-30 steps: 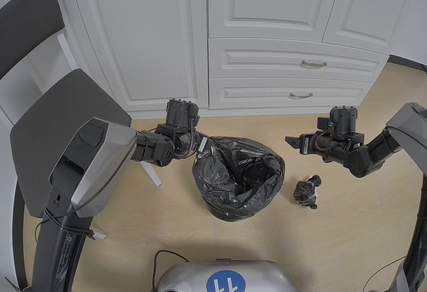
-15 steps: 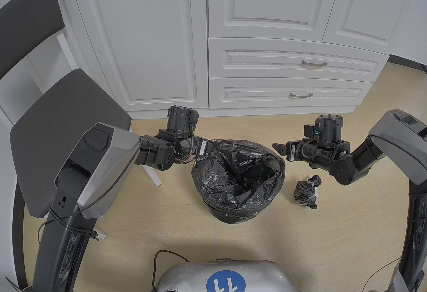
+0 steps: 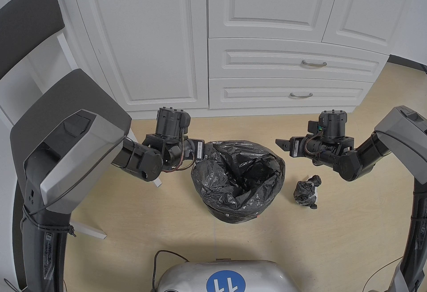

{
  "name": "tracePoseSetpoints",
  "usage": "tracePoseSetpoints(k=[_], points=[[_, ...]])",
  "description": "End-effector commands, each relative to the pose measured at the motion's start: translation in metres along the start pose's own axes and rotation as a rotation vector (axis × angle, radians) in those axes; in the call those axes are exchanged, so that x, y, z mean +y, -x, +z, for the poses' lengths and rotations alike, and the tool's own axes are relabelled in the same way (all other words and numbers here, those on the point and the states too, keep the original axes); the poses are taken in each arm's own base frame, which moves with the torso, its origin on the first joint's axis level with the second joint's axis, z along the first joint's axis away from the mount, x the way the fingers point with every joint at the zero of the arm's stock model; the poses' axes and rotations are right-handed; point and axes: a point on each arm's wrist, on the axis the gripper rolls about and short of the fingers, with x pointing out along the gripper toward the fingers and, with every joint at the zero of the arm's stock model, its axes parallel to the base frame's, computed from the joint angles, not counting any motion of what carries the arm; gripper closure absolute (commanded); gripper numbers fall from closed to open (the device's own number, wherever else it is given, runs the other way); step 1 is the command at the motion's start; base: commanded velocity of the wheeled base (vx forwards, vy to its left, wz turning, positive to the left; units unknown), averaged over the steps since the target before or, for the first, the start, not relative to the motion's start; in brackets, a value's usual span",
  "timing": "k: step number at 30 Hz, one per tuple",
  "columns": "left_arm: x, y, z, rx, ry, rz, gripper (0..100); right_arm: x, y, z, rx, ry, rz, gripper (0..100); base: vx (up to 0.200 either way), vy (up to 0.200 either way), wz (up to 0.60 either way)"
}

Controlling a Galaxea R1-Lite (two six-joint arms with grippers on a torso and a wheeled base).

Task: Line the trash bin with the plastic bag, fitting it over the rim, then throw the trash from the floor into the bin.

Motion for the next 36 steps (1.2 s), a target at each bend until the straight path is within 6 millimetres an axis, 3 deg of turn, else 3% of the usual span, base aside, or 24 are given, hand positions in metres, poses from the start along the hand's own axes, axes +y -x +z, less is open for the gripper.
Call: tracePoseSetpoints(k=[1, 8, 25, 36], points=[[0.019, 0.012, -0.008, 0.010, 0.064, -0.018, 0, 0.002, -0.008, -0.010, 0.030, -0.006, 0.002, 0, 0.000, 0.000, 0.00], [0.032, -0.003, -0.023, 0.015, 0.079, -0.001, 0, 0.001, -0.025, -0.032, 0.073, -0.005, -0.010, 0, 0.000, 0.000, 0.00], [0.048, -0.055, -0.049, 0.007, 0.091, 0.027, 0, -0.006, -0.021, -0.020, 0.039, -0.015, -0.022, 0, 0.000, 0.000, 0.00], [0.039, -0.073, -0.079, 0.080, 0.078, 0.024, 0, -0.008, -0.021, -0.020, 0.041, -0.015, -0.026, 0, 0.000, 0.000, 0.00]])
